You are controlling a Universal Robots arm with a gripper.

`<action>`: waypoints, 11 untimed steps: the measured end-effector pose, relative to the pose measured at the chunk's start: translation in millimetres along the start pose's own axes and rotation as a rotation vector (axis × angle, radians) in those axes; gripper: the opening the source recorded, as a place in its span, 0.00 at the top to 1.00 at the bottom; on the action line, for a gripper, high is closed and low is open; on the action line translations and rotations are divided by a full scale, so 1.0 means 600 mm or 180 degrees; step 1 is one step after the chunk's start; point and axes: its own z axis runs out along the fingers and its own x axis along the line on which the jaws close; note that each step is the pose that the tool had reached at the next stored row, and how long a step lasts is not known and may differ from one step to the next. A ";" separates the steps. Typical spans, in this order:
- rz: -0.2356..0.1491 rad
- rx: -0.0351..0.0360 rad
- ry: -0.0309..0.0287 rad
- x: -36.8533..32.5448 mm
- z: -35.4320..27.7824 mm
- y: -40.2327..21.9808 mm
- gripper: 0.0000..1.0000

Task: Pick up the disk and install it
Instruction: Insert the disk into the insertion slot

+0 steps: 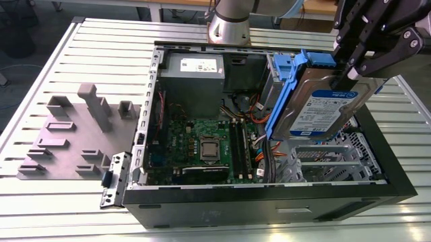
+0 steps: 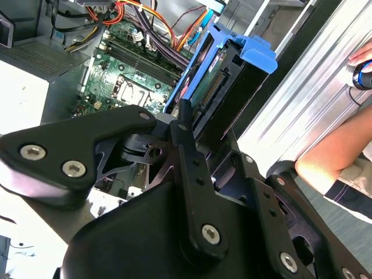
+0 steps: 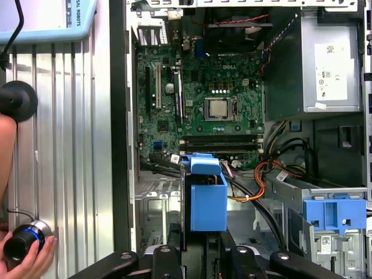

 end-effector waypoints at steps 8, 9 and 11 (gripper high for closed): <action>0.0000 0.0000 0.0000 0.000 0.002 -0.009 0.65; 0.0000 0.0000 0.0000 0.000 0.002 -0.012 0.65; 0.0000 0.0000 0.0000 0.001 0.004 -0.017 0.65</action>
